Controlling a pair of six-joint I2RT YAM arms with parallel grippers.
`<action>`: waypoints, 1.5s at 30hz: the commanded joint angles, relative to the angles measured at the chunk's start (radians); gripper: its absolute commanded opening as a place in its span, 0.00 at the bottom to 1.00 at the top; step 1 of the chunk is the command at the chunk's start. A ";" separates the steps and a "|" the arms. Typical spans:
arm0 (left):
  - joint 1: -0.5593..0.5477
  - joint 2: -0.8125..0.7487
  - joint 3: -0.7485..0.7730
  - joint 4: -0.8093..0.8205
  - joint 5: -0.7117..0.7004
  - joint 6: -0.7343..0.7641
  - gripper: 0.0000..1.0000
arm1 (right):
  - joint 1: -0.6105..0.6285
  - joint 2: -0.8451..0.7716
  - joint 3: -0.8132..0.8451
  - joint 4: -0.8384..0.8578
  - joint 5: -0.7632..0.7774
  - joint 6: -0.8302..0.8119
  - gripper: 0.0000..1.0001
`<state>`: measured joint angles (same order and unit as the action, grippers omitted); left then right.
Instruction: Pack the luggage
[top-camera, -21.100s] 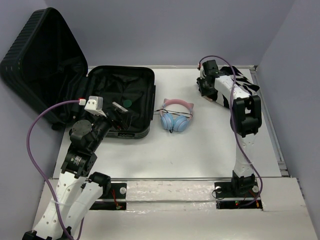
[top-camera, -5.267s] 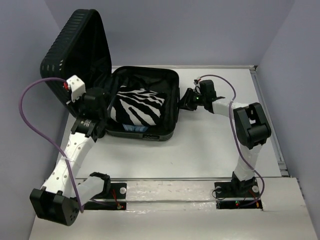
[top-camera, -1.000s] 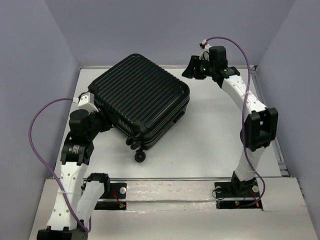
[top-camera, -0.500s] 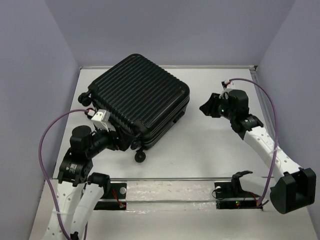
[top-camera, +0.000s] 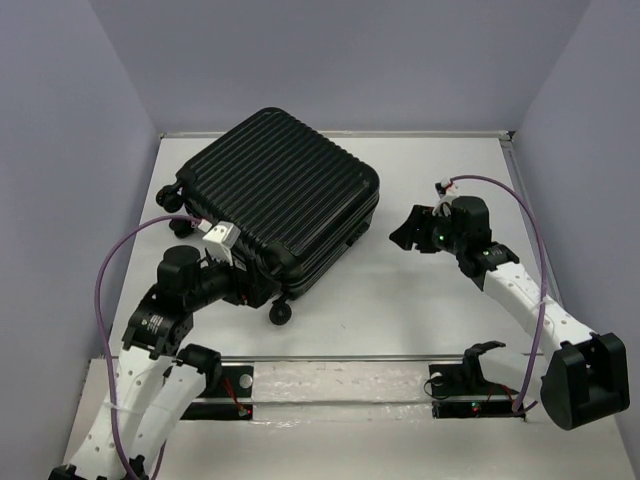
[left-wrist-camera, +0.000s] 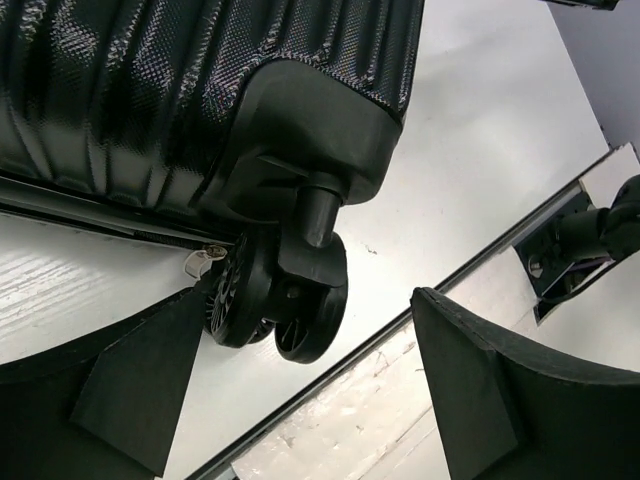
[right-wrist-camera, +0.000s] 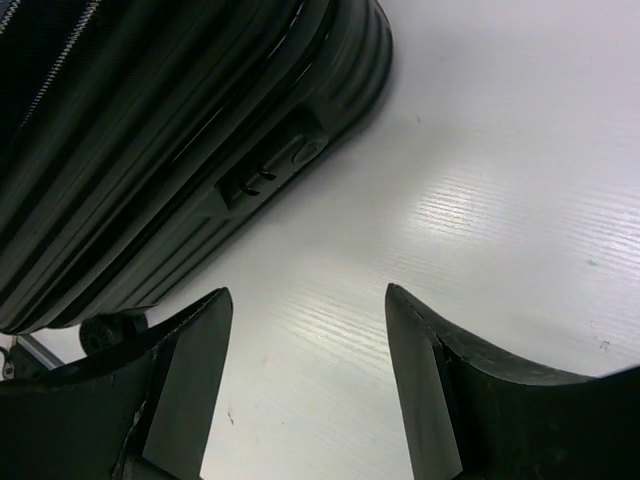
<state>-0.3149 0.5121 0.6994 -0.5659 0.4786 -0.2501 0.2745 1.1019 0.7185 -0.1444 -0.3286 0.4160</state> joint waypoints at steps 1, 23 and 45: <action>-0.016 0.052 -0.005 0.031 0.028 0.014 0.94 | 0.003 -0.002 -0.005 0.081 -0.043 -0.006 0.69; -0.159 0.220 0.014 0.205 0.040 -0.084 0.13 | 0.071 0.327 0.145 0.317 -0.165 0.078 0.60; -0.466 0.562 0.190 0.825 -0.205 -0.415 0.06 | 0.130 0.282 0.116 0.302 0.008 0.021 0.54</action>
<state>-0.7704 1.1004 0.7971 -0.1196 0.2798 -0.6189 0.3439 1.5230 1.0309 0.0391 -0.3756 0.3855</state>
